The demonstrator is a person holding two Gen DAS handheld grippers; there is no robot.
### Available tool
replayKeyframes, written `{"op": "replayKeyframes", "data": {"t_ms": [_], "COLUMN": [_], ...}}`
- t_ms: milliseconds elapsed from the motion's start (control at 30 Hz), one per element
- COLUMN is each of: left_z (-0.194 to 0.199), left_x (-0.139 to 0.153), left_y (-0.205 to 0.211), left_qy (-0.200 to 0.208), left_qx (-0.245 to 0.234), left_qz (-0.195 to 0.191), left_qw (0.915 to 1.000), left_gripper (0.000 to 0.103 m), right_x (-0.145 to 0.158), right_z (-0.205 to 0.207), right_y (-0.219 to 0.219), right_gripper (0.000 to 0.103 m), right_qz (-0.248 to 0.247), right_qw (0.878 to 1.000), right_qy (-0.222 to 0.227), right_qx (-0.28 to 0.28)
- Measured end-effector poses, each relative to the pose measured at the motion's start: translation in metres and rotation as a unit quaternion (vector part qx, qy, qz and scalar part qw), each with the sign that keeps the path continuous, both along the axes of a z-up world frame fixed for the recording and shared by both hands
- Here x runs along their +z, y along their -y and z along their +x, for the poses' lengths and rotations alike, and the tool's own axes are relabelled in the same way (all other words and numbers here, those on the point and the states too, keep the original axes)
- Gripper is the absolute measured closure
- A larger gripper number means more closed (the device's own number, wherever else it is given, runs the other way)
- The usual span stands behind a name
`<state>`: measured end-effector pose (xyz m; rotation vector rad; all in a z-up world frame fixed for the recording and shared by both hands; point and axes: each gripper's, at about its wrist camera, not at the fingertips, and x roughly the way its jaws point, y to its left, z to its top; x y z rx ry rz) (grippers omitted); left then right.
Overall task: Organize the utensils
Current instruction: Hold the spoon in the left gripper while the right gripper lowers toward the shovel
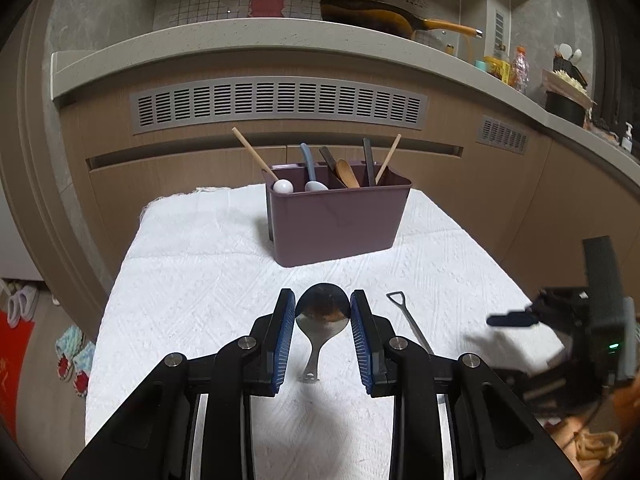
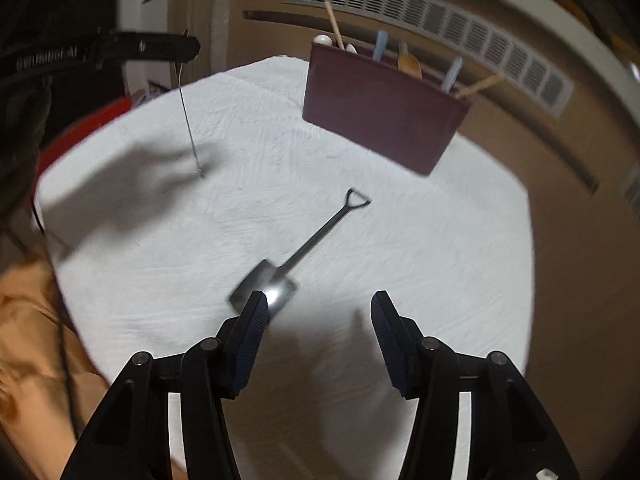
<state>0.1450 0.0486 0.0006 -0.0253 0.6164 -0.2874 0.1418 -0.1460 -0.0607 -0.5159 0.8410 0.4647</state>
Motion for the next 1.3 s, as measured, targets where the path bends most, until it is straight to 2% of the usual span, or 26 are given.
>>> {"op": "replayKeyframes", "data": {"t_ms": [67,133,267,467,633,733,867,933,1033,1167,1267,1300], "left_z": [0.000,0.000,0.003,0.005,0.005,0.004,0.003,0.003,0.005,0.005,0.002,0.001], "left_x": [0.000,-0.001,-0.002,-0.002,-0.002,0.000,0.002,0.001,-0.003,-0.004,-0.003,-0.004], "left_y": [-0.002,-0.004,-0.011,-0.012,-0.013,-0.018,-0.032,-0.037,-0.041,-0.041,-0.042,-0.043], "left_qy": [-0.001,-0.002,-0.006,-0.008,-0.010,-0.007,-0.004,-0.005,-0.008,-0.007,-0.005,-0.005], "left_qx": [0.002,0.005,0.011,0.012,0.014,0.020,0.035,0.040,0.043,0.041,0.039,0.040], "left_qz": [-0.002,-0.002,-0.009,-0.010,-0.013,-0.008,-0.010,-0.015,-0.021,-0.025,-0.026,-0.027], "left_qw": [1.0000,1.0000,0.9999,0.9998,0.9998,0.9998,0.9993,0.9991,0.9988,0.9988,0.9989,0.9988], "left_gripper": [0.074,0.074,0.074,0.074,0.074,0.074,0.074,0.074,0.074,0.074,0.074,0.074], "right_x": [-0.007,-0.016,-0.022,-0.024,-0.023,-0.021,-0.017,-0.013,-0.004,-0.008,-0.014,-0.017], "right_z": [0.010,0.022,0.028,0.016,0.026,0.041,0.048,0.048,0.038,0.026,0.026,0.028], "right_y": [0.001,0.006,0.010,-0.019,-0.046,-0.053,-0.063,-0.058,-0.046,-0.055,-0.077,-0.083], "right_gripper": [0.051,0.051,0.051,0.049,0.047,0.046,0.042,0.040,0.039,0.040,0.058,0.058], "right_qz": [-0.035,-0.047,-0.018,0.026,0.018,0.032,0.011,0.021,0.062,0.137,0.119,0.112], "right_qw": [0.999,0.999,0.999,0.999,1.000,0.999,0.997,0.997,0.997,0.986,0.987,0.988], "right_qy": [0.005,-0.007,-0.030,-0.043,-0.012,-0.025,-0.030,-0.037,-0.041,-0.091,-0.092,-0.098], "right_qx": [0.009,0.003,-0.009,0.020,0.023,0.036,0.068,0.057,0.010,-0.040,-0.046,-0.045]}}
